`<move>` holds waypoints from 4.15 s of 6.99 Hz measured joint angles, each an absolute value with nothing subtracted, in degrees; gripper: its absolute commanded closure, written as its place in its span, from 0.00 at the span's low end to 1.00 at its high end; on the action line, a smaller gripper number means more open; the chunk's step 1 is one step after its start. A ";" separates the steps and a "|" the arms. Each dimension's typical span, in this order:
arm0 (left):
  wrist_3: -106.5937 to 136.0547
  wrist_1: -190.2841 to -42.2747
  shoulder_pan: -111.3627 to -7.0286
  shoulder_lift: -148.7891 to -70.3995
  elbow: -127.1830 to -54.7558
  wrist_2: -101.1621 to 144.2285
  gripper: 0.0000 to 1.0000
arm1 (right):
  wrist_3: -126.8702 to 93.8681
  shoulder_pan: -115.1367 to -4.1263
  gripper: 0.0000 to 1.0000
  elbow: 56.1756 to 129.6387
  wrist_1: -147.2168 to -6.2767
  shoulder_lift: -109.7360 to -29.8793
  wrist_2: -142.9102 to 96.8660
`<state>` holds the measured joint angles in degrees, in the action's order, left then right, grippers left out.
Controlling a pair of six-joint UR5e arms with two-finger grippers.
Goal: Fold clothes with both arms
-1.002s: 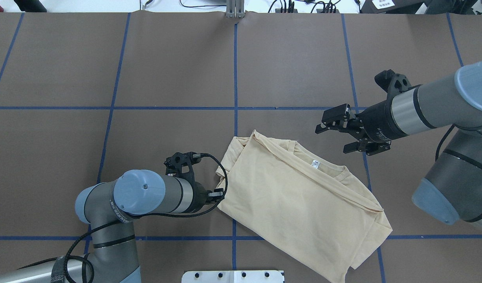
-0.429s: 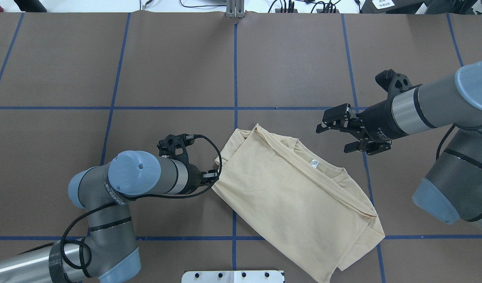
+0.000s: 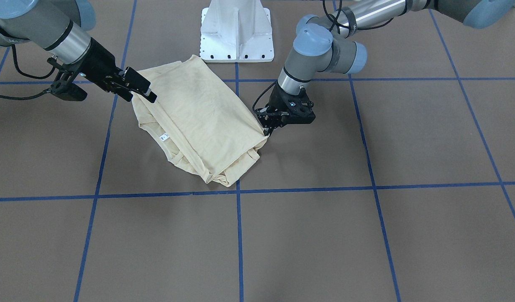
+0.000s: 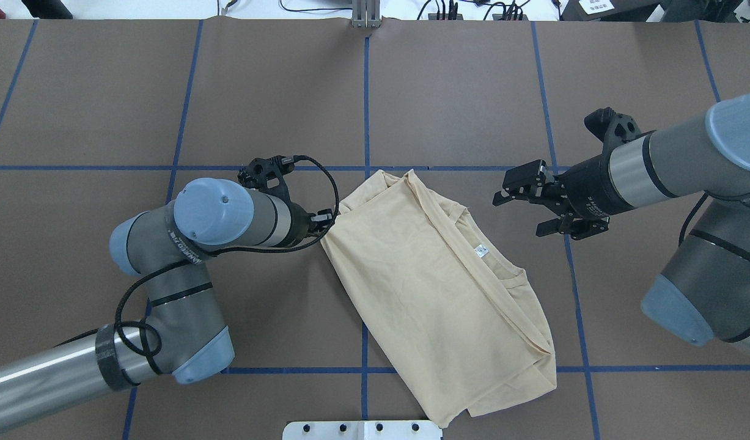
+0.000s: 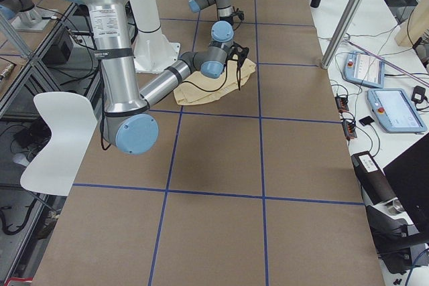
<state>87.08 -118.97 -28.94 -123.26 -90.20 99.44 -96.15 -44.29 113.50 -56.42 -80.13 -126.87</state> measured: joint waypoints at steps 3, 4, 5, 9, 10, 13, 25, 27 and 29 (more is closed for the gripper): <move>79.50 -119.62 -35.41 -128.87 -80.82 99.32 1.00 | -96.15 -44.47 0.00 113.36 -56.42 -79.96 -125.01; 77.80 -120.27 -37.26 -131.98 -76.69 99.29 1.00 | -96.15 -44.47 0.00 113.24 -56.43 -79.97 -124.37; 76.92 -122.65 -38.27 -134.31 -72.77 99.21 1.00 | -96.15 -44.46 0.00 113.07 -56.43 -79.96 -123.94; 76.00 -132.28 -39.50 -136.89 -64.63 97.54 0.00 | -95.81 -43.98 0.00 112.48 -56.43 -79.62 -121.46; 75.27 -132.36 -39.72 -136.76 -65.15 97.61 0.00 | -93.64 -43.61 0.00 112.30 -56.50 -79.48 -120.83; 74.50 -130.73 -40.19 -129.36 -75.86 98.08 0.00 | -87.20 -39.22 0.00 111.98 -59.82 -77.53 -118.12; 75.15 -120.17 -38.98 -117.03 -97.68 100.56 0.00 | -62.49 -16.59 0.00 106.70 -92.46 -63.92 -91.34; 75.15 -120.17 -38.89 -117.16 -97.65 100.61 0.00 | -62.39 -16.26 0.00 106.17 -92.40 -63.95 -91.30; 75.15 -120.15 -38.85 -117.33 -97.68 100.63 0.00 | -62.33 -16.19 0.00 106.00 -92.45 -64.07 -91.65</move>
<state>75.15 -120.15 -38.85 -117.33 -97.68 100.63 -62.33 -16.19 106.00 -92.45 -64.07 -91.65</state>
